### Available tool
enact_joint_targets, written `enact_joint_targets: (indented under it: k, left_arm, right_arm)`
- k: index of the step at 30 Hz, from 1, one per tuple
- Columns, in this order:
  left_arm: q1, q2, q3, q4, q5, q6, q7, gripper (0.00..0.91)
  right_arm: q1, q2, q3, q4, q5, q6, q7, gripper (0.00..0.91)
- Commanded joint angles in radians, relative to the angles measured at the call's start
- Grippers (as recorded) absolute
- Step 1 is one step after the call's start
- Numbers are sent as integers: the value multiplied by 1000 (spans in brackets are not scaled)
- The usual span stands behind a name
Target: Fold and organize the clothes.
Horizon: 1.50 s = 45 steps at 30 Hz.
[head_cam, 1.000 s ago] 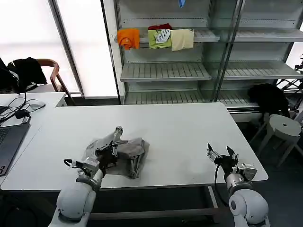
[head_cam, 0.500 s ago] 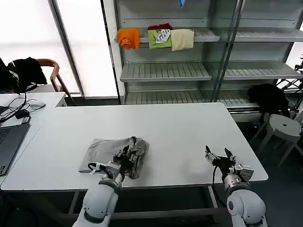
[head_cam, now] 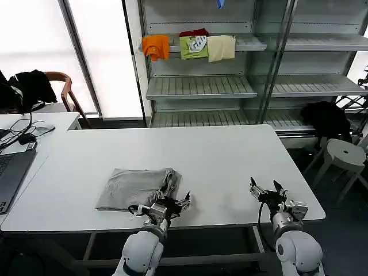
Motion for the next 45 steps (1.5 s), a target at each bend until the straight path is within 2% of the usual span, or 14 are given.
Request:
enact_joint_targets:
  k: [1, 7, 11, 14, 27, 41, 44, 45]
  left_arm:
    - [4, 23, -51, -125, -208, -34, 16, 907]
    - [-17, 154, -326, -222, -406, -59, 42, 907]
    - [-28, 219, -497, -170, -454, -54, 79, 907]
    - [-30, 248, -545, -109, -449, -52, 105, 907]
    - [-44, 236, -524, 60, -352, -22, 140, 907]
    - [-43, 215, -500, 127, -328, -5, 121, 907]
    - [-40, 214, -499, 129, -343, -5, 123, 836]
    - [-37, 213, -498, 128, -346, -5, 124, 756]
  right_arm:
    - [3, 2, -5, -5, -3, 0, 1, 907]
    - [8, 2, -9, -14, -4, 2, 1, 907]
    - [17, 4, -19, -24, -9, 2, 3, 907]
    - [26, 11, -32, -28, -17, 1, 3, 907]
    - [31, 8, -39, -43, -27, 2, -1, 907]
    - [24, 21, -42, -39, -33, 9, -4, 907]
    - [23, 23, -42, -38, -34, 10, -4, 907]
    - [22, 23, -42, -37, -34, 10, -4, 907]
